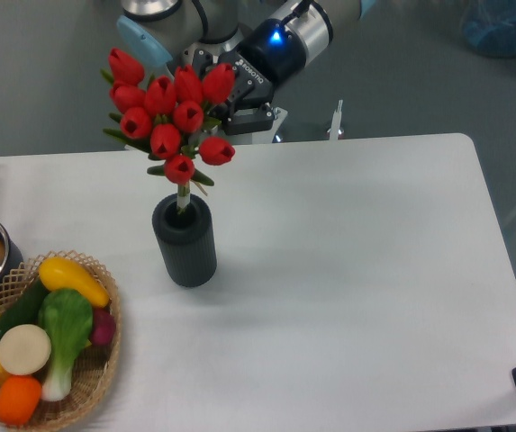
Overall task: Insert the flowers into the vase
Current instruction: 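Lower the tulip stems down into the black vase opening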
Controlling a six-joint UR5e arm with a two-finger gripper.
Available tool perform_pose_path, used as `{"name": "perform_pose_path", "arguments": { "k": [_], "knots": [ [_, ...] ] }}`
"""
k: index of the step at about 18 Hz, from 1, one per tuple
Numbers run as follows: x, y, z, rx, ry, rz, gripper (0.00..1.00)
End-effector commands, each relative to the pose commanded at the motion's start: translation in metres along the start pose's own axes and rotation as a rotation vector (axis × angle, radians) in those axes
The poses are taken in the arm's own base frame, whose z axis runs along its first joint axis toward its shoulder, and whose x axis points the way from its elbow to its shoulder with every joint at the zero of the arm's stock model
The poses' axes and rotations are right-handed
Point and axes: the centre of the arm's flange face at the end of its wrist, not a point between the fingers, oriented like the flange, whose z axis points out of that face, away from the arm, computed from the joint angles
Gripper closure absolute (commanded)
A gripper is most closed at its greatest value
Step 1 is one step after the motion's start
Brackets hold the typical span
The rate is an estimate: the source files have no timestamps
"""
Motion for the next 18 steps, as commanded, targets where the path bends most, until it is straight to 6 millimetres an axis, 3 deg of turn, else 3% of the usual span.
{"name": "perform_pose_path", "arguments": {
  "k": [18],
  "knots": [
    [-0.005, 0.045, 0.023, -0.068, 0.038, -0.023, 0.93]
  ]
}}
